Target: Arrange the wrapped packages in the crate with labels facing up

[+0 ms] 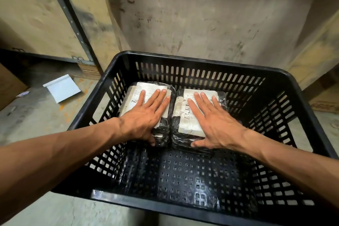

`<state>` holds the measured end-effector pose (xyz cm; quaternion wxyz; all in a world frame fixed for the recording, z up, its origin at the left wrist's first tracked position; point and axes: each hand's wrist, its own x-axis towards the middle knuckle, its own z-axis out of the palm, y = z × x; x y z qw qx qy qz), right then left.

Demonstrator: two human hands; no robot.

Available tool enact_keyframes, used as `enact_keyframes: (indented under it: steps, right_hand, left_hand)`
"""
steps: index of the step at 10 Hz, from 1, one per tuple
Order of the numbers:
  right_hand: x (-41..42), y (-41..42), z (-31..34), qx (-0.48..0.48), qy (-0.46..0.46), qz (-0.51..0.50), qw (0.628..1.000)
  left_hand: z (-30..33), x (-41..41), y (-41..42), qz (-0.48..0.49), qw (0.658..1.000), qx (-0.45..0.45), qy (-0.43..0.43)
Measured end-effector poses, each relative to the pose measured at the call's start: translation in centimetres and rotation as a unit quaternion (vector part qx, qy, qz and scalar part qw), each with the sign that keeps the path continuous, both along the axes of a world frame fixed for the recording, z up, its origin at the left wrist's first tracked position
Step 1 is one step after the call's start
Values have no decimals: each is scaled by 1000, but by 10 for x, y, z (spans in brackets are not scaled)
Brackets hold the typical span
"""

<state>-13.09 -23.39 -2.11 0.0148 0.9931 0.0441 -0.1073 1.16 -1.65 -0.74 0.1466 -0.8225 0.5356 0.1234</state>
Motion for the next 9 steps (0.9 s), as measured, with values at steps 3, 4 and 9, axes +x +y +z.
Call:
enact_keyframes:
  steps: [3, 4, 9]
  right_hand:
    - [5, -1, -3, -15, 10, 4, 1000]
    - [3, 0, -1, -7, 5, -2, 1000]
    - [-9, 8, 39, 52, 65, -29, 996]
  left_hand:
    - [-2, 10, 4, -34, 999, 3, 4]
    - [0, 5, 4, -29, 999, 8, -13]
    - [9, -21, 2, 79, 996, 8, -35]
